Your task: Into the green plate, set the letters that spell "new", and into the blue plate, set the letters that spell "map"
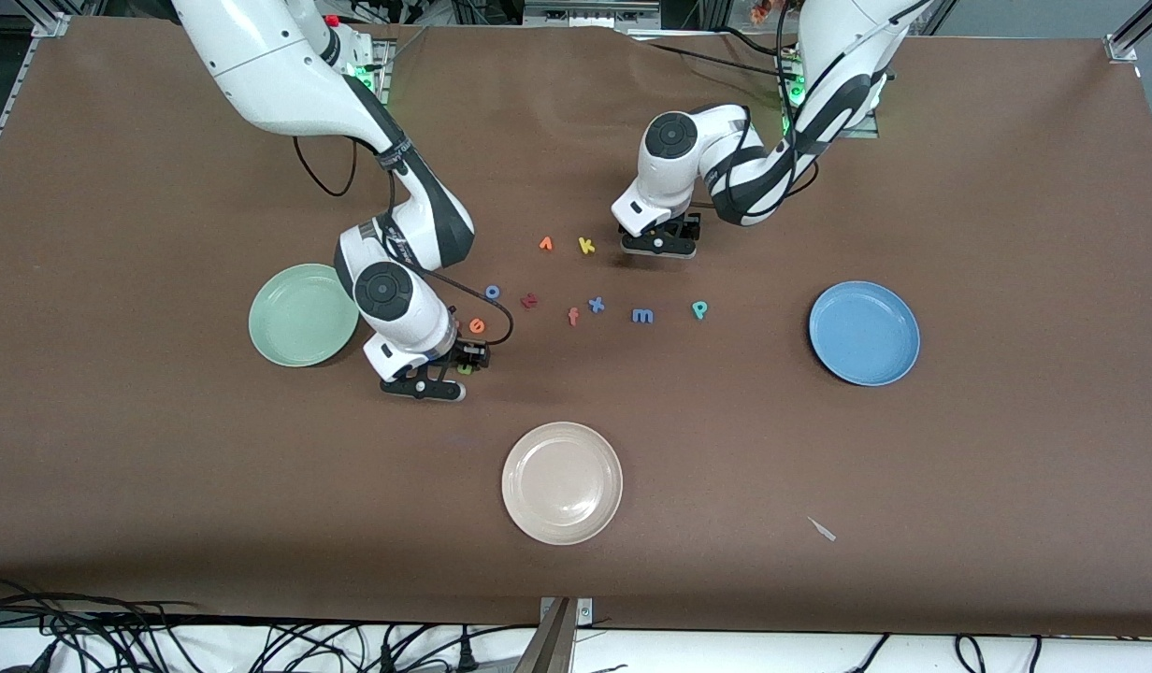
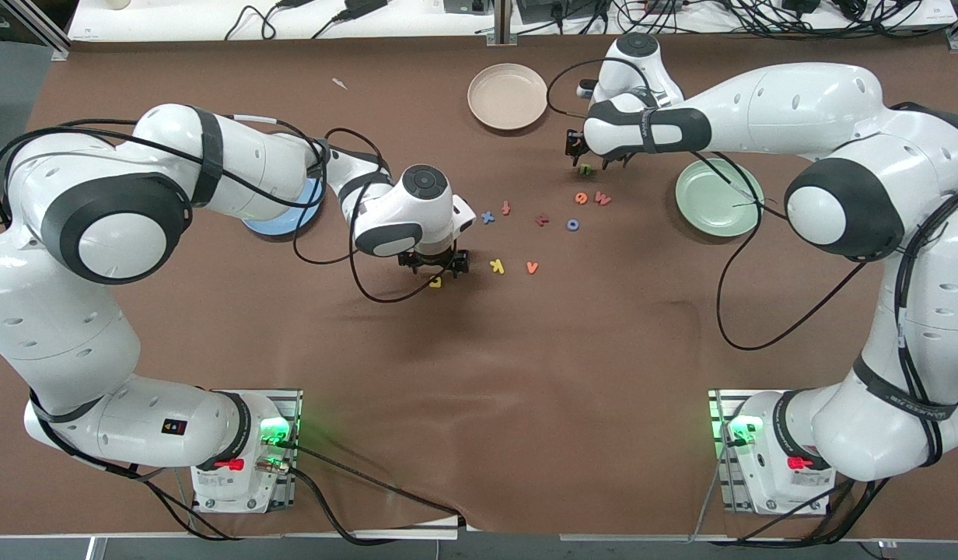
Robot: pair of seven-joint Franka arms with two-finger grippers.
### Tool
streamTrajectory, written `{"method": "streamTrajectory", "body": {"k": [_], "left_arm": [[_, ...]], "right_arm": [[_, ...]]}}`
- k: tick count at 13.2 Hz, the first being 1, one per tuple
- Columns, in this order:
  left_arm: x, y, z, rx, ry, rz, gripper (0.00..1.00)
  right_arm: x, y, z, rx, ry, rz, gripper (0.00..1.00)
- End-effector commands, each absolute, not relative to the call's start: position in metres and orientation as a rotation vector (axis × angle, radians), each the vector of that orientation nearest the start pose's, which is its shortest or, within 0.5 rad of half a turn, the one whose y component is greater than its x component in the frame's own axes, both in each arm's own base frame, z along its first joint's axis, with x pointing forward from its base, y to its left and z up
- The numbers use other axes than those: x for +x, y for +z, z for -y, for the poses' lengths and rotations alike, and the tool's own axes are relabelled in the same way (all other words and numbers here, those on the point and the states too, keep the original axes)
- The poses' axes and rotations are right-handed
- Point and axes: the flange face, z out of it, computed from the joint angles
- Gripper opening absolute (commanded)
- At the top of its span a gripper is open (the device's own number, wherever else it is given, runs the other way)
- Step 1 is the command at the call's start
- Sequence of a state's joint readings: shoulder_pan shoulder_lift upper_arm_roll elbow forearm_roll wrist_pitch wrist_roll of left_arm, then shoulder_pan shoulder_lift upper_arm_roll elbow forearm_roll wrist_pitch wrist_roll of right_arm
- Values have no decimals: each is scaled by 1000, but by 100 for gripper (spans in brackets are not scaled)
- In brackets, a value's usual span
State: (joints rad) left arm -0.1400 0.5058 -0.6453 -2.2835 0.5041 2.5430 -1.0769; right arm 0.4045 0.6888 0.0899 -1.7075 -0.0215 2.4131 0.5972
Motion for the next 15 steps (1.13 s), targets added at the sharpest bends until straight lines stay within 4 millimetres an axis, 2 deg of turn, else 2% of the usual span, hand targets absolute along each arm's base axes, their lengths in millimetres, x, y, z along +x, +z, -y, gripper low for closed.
{"method": "streamTrajectory", "body": {"k": [1,2,3,9,11,13,15], "left_arm": [[347,168,383,-3074,110,-177,81],[347,167,382,-3066,114,-186,77],[346,168,382,-3063,114,-190,75],[338,166,383,-3026,164,-253,56],[336,166,381,-3007,184,-253,53],[335,165,380,-3002,198,-242,49],[335,164,383,-3011,228,-213,44]], "right_arm": [[602,191,-322,-3099,-27,-167,69],[600,186,-321,-3111,-22,-155,69],[600,182,-321,-3121,-23,-140,64],[595,176,-326,-3129,-10,-122,50],[593,175,-327,-3132,-5,-115,32],[596,183,-326,-3131,-17,-105,16],[603,207,-316,-3140,-27,-103,16]]}}
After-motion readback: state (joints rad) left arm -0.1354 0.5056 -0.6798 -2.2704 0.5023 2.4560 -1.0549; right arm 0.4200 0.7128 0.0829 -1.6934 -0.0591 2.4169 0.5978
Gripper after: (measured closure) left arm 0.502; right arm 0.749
